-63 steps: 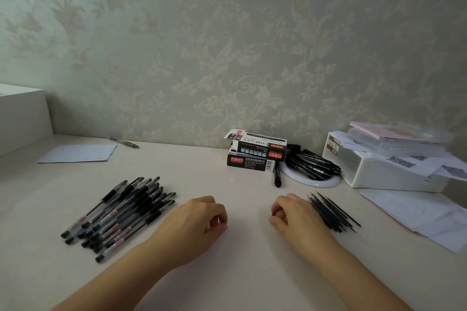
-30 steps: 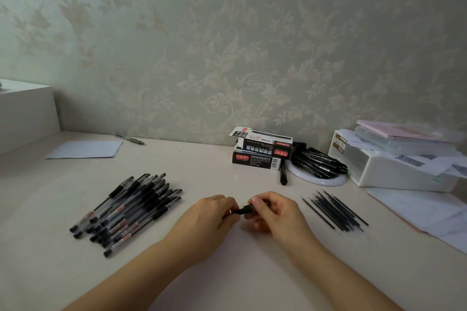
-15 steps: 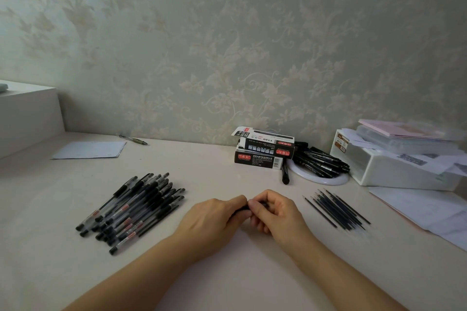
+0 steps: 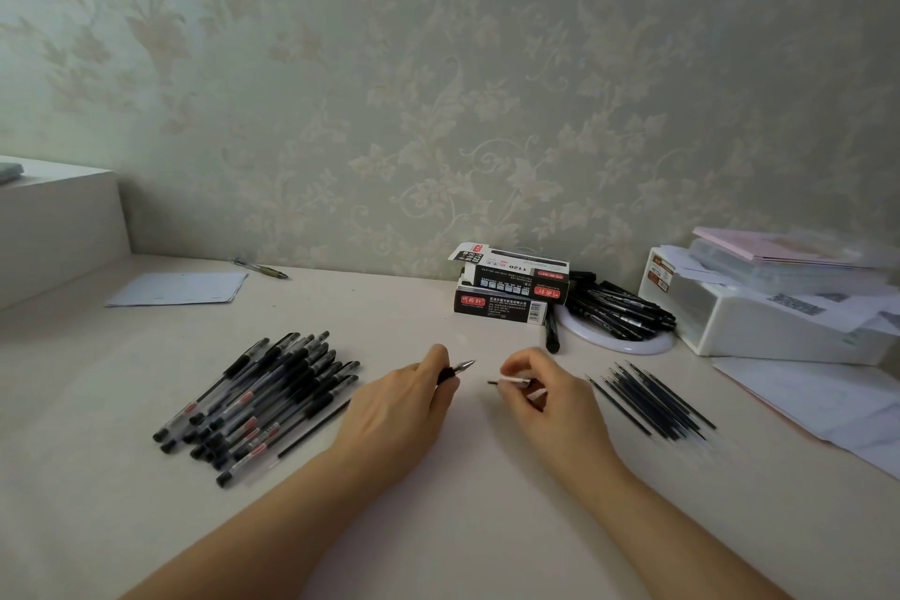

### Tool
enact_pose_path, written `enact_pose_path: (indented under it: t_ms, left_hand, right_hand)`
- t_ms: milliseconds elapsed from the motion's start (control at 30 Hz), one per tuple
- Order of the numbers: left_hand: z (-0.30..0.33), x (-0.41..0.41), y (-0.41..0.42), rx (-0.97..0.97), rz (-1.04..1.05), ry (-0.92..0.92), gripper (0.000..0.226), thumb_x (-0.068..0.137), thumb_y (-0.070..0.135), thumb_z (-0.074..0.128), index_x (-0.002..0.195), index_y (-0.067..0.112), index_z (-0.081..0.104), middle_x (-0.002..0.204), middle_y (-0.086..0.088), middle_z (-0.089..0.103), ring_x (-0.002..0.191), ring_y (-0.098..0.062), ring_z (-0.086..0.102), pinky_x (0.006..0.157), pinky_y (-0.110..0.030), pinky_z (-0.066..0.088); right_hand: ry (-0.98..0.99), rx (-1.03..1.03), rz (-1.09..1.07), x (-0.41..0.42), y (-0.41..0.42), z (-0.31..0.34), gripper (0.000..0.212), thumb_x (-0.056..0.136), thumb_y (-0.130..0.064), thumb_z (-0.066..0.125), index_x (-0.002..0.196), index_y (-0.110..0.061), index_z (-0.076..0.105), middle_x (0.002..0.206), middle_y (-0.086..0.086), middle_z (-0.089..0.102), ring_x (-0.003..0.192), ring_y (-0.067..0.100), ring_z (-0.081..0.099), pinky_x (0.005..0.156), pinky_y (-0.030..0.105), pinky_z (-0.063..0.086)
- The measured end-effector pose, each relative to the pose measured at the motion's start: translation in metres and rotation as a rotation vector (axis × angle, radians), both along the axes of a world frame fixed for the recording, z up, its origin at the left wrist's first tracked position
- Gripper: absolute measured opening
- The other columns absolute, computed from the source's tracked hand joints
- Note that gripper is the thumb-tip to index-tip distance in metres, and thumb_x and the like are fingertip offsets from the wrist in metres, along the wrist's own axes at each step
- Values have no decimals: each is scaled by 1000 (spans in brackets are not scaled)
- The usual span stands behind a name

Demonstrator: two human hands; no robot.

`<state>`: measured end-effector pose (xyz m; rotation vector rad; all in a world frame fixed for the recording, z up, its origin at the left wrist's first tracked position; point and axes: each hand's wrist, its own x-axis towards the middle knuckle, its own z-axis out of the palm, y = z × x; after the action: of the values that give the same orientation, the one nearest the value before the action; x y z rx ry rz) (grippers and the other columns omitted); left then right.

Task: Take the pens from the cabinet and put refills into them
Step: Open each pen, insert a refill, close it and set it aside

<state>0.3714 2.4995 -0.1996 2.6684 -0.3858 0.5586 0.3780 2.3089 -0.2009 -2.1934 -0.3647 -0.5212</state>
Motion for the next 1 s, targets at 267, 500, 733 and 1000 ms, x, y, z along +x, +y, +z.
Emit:
enact_pose_path:
  t_ms: [267, 500, 733, 1000]
  left_hand:
    - [1, -2, 2, 45, -55, -8, 19, 99, 43, 38, 99, 27, 48, 94, 9, 48, 82, -17, 53, 57, -29, 33]
    - [0, 0, 0, -4, -146, 21, 20, 98, 43, 41, 103, 29, 55, 92, 9, 49, 82, -14, 54, 64, -33, 44]
    - [-2, 3, 0, -82, -264, 62, 20, 99, 40, 39, 101, 30, 56, 93, 9, 56, 83, -14, 55, 72, -39, 47]
    - [-5, 2, 0, -47, -225, 39, 20, 99, 48, 32, 99, 32, 43, 86, 15, 55, 78, -13, 51, 63, -34, 41]
  right_hand:
    - [-54, -285, 37, 4, 4, -7, 10, 90, -18, 63, 96, -26, 65, 96, -16, 63, 91, 9, 53, 82, 28, 50]
    - [-66, -162, 54, 1, 6, -1, 16, 95, -37, 59, 96, -26, 71, 92, -17, 68, 89, 7, 55, 80, 21, 43]
    - [144, 161, 191, 1, 1, 6, 8, 86, -24, 73, 79, -21, 77, 76, -7, 74, 73, 9, 64, 67, 20, 47]
    - [174, 190, 234, 0, 1, 5, 25, 82, -10, 76, 97, -31, 74, 91, -12, 74, 70, 0, 56, 62, 12, 43]
